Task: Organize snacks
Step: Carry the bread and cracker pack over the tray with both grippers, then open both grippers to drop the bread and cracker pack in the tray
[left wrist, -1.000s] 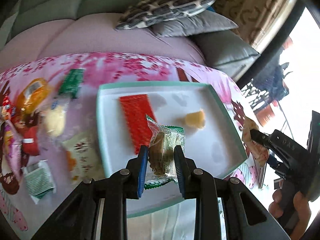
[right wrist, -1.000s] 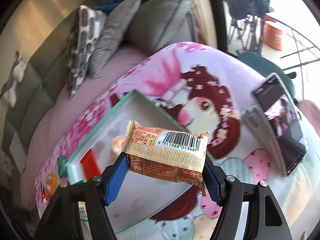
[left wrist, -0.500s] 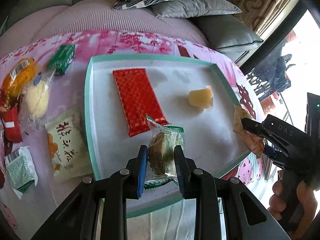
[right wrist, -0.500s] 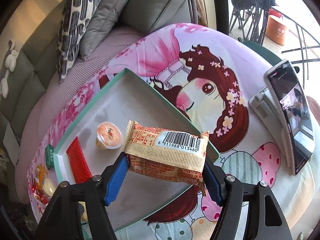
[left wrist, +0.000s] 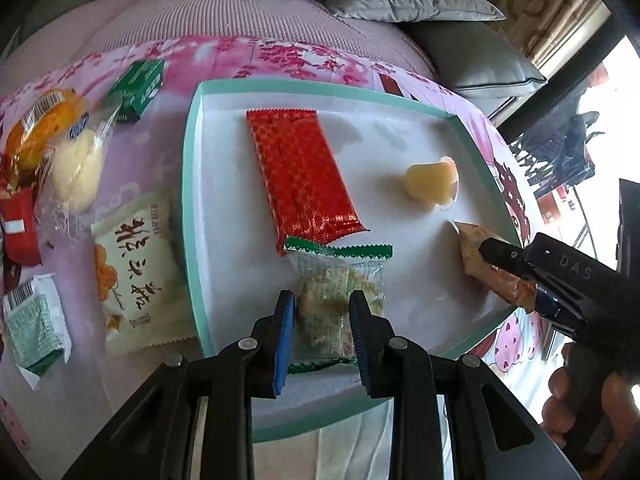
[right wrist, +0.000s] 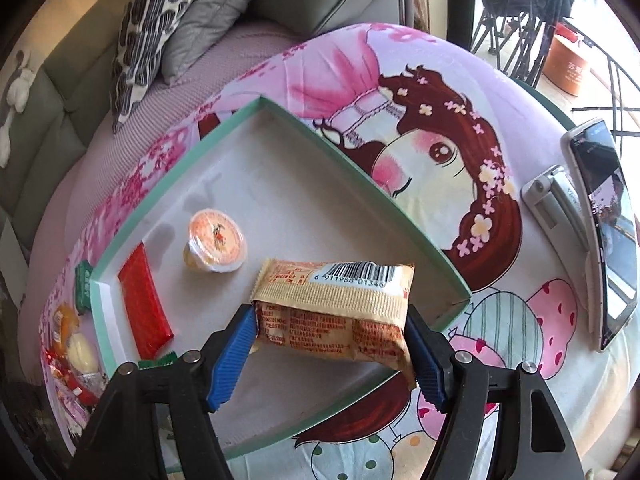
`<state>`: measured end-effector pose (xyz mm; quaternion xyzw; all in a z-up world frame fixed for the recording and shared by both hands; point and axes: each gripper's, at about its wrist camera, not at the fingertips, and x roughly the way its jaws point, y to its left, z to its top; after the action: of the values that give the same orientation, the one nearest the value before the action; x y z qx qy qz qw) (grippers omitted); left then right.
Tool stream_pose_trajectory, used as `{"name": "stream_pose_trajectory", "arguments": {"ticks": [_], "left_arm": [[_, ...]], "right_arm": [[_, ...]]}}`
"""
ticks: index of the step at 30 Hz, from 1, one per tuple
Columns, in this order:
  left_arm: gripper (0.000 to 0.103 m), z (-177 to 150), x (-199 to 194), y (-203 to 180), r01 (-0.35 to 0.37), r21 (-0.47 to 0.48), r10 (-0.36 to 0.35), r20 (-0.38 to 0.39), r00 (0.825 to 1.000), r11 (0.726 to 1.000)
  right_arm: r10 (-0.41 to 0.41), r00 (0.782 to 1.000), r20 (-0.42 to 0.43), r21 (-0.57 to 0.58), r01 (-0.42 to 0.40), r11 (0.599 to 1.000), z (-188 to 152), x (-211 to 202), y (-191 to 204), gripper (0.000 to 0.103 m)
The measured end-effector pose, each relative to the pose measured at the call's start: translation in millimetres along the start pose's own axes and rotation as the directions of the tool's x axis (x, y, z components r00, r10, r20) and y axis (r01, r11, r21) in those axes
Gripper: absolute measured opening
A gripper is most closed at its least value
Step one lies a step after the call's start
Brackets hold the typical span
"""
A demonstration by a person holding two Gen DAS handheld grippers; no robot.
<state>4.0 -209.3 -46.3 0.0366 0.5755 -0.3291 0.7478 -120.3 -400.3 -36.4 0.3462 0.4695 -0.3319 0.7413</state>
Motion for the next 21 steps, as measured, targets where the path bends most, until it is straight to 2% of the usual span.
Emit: {"name": "stream_pose_trajectory", "arguments": {"ticks": [4, 6, 10, 15, 19, 21], "left_arm": [[0.030, -1, 1, 0, -0.003, 0.001, 0.003, 0.000, 1.000, 1.000], [0.037, -1, 1, 1, -0.008, -0.002, 0.008, -0.003, 1.000, 1.000], [0.043, -1, 2, 5, -0.010, -0.018, 0.010, -0.008, 1.000, 1.000], [0.056, -3, 2, 11, -0.017, -0.032, 0.017, -0.023, 1.000, 0.999], [0.058, -4, 3, 9, -0.026, -0.018, 0.026, -0.027, 0.999, 0.999], [0.064, -3, 3, 5, -0.032, -0.001, 0.032, -0.022, 0.999, 0.999]], "right_arm": [[-0.014, 1.000, -0.006, -0.024, 0.014, 1.000, 0, 2, 4, 0.080], [-0.023, 1.000, -0.009, -0.038, 0.023, 0.999, 0, 4, 7, 0.081], [-0.040, 0.999, -0.010, -0.061, 0.039, 0.997, -1, 5, 10, 0.083], [-0.053, 0.999, -0.009, -0.097, 0.052, 0.994, -1, 7, 15, 0.088], [-0.056, 0.998, -0.007, -0.121, 0.055, 0.991, -2, 8, 19, 0.094], [-0.053, 0.999, -0.004, -0.129, 0.052, 0.990, -2, 8, 20, 0.097]]}}
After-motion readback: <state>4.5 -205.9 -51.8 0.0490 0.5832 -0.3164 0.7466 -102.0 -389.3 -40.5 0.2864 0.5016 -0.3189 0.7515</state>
